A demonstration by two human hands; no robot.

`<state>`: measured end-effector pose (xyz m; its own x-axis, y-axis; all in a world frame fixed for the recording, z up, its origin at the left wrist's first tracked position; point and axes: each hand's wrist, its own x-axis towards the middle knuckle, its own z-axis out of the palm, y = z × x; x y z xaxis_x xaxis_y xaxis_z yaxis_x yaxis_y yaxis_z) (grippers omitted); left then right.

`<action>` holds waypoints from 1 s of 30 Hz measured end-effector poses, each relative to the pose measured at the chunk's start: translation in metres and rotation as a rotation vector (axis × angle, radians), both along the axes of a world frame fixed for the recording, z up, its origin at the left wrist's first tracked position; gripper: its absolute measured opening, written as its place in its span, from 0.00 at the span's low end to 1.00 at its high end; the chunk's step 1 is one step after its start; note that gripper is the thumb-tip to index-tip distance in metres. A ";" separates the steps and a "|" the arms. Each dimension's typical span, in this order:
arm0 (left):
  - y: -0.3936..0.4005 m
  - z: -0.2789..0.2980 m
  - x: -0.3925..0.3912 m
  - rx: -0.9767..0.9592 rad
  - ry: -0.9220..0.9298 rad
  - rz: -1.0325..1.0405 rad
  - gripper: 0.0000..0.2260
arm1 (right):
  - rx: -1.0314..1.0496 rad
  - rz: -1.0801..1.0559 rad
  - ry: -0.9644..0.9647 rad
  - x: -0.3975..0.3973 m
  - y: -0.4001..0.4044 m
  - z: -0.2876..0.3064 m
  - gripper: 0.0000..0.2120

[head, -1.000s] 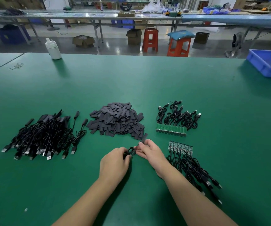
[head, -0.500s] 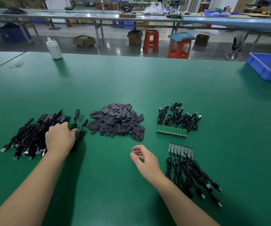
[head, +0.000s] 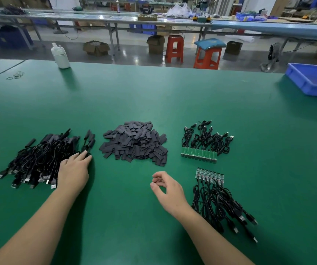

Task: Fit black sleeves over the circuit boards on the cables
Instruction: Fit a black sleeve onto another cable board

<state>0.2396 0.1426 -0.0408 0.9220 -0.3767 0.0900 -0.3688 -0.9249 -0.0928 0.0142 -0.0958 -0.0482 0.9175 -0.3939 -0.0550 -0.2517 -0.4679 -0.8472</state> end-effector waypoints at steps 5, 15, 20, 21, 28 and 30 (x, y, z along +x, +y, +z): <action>0.006 0.004 0.007 0.068 0.002 0.063 0.21 | 0.004 0.002 0.006 0.001 0.000 0.000 0.12; -0.073 0.013 -0.051 -0.210 -0.073 -0.117 0.19 | 0.020 -0.011 0.029 0.003 -0.002 0.003 0.08; -0.142 0.011 -0.117 -0.727 0.182 -0.161 0.14 | 0.203 -0.058 0.030 0.008 -0.010 0.018 0.06; -0.154 0.008 -0.129 -0.749 0.233 -0.159 0.14 | 0.209 -0.070 0.032 0.007 -0.014 0.022 0.06; -0.171 -0.016 -0.162 -0.686 0.211 -0.283 0.12 | -0.622 -0.216 0.099 -0.017 -0.092 0.040 0.10; -0.170 -0.018 -0.161 -0.664 0.224 -0.294 0.12 | -0.689 -0.217 0.390 -0.021 -0.116 0.042 0.15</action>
<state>0.0789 -0.0278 -0.0591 0.8152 -0.5413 0.2061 -0.5530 -0.6214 0.5551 -0.0068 -0.2114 -0.0060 0.7817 -0.6226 -0.0351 -0.6137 -0.7582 -0.2202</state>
